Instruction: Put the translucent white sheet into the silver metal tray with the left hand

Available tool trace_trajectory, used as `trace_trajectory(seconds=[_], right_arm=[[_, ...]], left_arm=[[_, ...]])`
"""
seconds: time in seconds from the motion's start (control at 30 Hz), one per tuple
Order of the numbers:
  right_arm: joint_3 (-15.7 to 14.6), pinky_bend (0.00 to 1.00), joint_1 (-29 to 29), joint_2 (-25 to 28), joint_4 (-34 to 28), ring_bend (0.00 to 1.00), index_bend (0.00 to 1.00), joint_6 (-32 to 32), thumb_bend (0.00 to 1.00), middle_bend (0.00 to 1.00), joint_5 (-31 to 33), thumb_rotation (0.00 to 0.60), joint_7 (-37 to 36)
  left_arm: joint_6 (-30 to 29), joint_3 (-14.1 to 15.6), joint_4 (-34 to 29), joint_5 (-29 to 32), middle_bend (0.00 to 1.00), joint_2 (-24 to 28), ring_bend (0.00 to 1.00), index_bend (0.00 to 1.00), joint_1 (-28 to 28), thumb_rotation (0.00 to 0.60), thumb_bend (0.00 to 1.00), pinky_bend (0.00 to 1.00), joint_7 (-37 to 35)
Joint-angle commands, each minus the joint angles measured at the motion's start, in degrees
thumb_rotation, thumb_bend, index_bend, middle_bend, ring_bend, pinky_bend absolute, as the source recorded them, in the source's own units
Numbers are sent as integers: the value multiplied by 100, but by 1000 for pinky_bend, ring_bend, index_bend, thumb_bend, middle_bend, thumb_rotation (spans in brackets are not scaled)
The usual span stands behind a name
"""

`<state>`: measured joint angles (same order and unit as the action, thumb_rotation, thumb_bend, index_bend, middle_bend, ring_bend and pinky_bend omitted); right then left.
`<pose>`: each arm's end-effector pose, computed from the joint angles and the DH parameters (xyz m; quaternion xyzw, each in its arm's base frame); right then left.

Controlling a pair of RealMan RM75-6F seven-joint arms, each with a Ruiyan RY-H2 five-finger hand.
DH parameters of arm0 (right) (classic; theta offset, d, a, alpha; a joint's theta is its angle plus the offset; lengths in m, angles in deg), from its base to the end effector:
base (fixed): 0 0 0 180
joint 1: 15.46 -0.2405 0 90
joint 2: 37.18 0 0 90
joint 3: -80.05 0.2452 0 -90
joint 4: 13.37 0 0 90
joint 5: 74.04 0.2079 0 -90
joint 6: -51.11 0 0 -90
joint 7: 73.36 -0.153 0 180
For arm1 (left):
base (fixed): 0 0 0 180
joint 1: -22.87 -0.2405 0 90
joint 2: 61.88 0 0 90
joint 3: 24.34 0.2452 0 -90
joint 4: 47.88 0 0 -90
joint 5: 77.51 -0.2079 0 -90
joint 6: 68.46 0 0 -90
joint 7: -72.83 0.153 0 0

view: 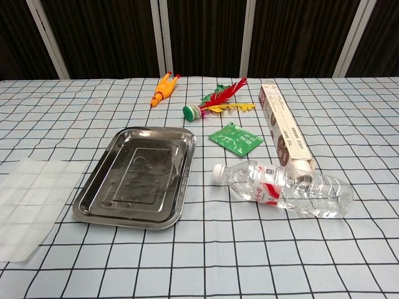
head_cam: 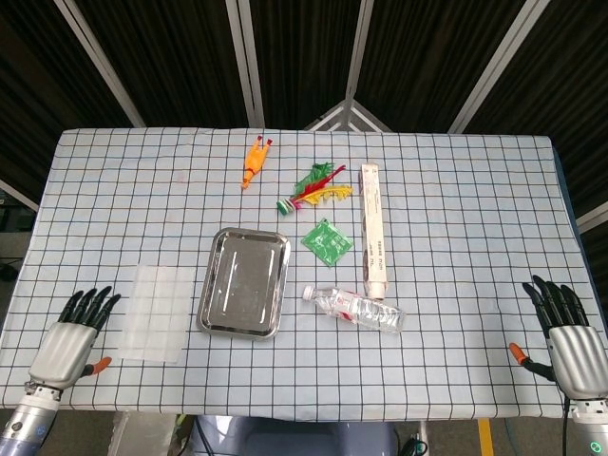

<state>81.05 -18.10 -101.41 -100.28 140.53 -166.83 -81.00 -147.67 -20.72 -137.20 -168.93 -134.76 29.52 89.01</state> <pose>-0.3067 -0.1708 0.1625 0.6062 -0.3753 0.4220 0.5600 -0.2881 0.1695 0.0777 -0.7091 -0.3457 -0.3031 0.5346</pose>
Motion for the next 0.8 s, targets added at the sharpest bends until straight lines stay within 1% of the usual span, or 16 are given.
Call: trace_trajectory(seconds=[0.03,0.2,0.37,0.67,0.8], right_arm=[[-1,11,-1,0,-4,0,0,-2,289,0,0,600,-1],[0,11,-10,-8,-4,0,0,-13,290,0,-6,600,1],[2,11,-3,-4,-11,0,0,6,289,0,-8,600,-15],[-1,11,-4,-1,-13,0,0,13,290,0,-21,600,-37],[-1,11,-5,-3,-15,0,0,14,290,0,-23,600,-34]], left_arm=[[149,39,150,-28,0,-153,0,0,75,600,44,0,123],[388,110,377,-28,0,-344,0,0,155,600,44,0,322],[538,172,549,27,0,-421,0,0,178,600,44,0,518],[658,104,746,148,0,-537,0,0,255,600,44,0,601],[724,81,863,166,0,-643,0,0,311,600,67,0,654]])
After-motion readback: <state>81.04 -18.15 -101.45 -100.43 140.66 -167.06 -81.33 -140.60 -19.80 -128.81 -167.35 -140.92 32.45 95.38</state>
